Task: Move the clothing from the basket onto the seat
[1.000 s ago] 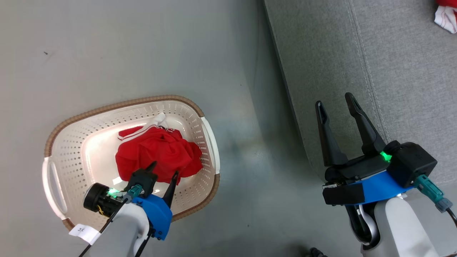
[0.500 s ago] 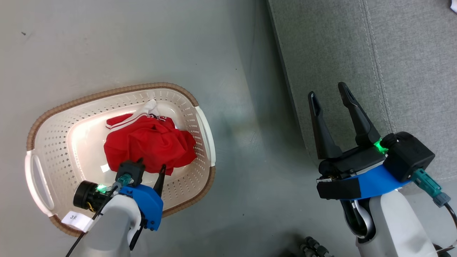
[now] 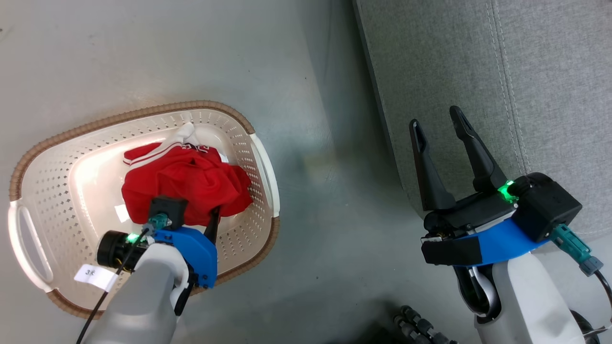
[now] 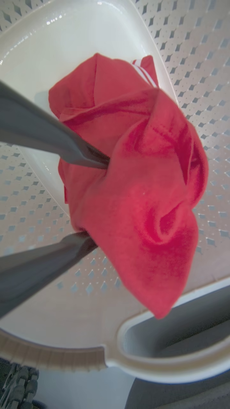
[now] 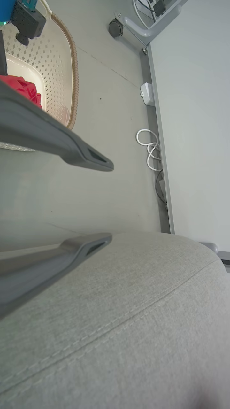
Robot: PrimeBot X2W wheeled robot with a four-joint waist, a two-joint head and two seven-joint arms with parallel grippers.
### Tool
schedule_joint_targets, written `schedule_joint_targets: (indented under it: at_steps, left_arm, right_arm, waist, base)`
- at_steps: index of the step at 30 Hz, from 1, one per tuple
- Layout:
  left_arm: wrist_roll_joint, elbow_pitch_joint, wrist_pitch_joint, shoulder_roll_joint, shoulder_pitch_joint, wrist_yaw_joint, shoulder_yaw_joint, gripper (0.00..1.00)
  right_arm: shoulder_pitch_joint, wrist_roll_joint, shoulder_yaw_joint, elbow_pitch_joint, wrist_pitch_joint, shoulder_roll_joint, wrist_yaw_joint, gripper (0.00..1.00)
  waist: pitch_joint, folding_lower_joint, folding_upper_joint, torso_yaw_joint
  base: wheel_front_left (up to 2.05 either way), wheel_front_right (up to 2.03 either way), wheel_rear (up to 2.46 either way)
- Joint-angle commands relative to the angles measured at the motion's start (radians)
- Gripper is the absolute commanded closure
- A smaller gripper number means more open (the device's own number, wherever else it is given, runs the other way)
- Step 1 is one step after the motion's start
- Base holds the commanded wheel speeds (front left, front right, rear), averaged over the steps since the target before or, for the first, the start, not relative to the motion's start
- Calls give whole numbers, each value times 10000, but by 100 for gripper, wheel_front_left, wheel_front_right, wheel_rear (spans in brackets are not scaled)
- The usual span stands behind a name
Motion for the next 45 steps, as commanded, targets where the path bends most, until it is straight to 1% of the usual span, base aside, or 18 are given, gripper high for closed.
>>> schedule_joint_targets:
  at_steps: [1, 9, 26, 30, 31, 32, 33, 34, 35, 36, 45]
  left_arm:
    - [-104, 67, -8, 78, -253, -8, -42, 0]
    - [-322, 426, -13, 129, -655, -2, -136, 0]
    - [-545, 896, 551, -82, -1276, 751, -119, 0]
    - [-595, 921, 616, -127, -1350, 848, -157, 0]
    - [-611, 930, 645, -145, -1355, 862, -165, 12]
    - [-612, 934, 664, -156, -1362, 864, -175, 30]
    - [-606, 941, 701, -165, -1369, 861, -185, 51]
    - [-625, 947, 737, -179, -1370, 859, -193, 62]
    - [-639, 953, 768, -197, -1369, 849, -208, 75]
    - [-648, 956, 797, -211, -1379, 847, -223, 100]
    - [-677, 978, 769, -218, -1403, 879, -332, 100]
  right_arm:
    - [-138, 37, 4, -68, -52, 15, 5, 0]
    - [-149, 80, 34, -196, -57, 15, 5, 0]
    - [-174, 133, 120, -296, -59, 15, 5, 0]
    - [-202, 66, 120, -280, -60, 15, 5, 0]
    - [-205, 47, 111, -288, -60, 15, 5, 0]
    - [-202, 29, 98, -302, -60, 15, 5, 0]
    - [-194, 13, 84, -320, -60, 15, 5, 0]
    - [-180, 6, 77, -329, -60, 15, 5, 0]
    - [-169, 7, 72, -334, -60, 15, 5, 0]
    - [-166, 9, 66, -342, -60, 15, 5, 0]
    - [-258, 124, 128, -310, -60, 15, 5, 0]
  waist:
    - [95, 0, 0, -40]
    - [304, 0, 0, -79]
    - [560, 0, 0, -149]
    - [559, 0, 0, -136]
    - [559, 0, 0, -132]
    - [560, 0, 0, -124]
    - [564, 0, 0, -115]
    - [568, 0, 0, -104]
    - [573, 0, 0, -94]
    - [581, 0, 0, -86]
    - [544, 0, 0, -90]
  base:
    - [0, 0, 0]
    - [0, 0, 0]
    - [0, 0, 0]
    - [0, 0, 0]
    - [0, 0, 0]
    - [0, 0, 0]
    - [0, 0, 0]
    - [0, 0, 0]
    - [0, 0, 0]
    - [0, 0, 0]
    - [0, 0, 0]
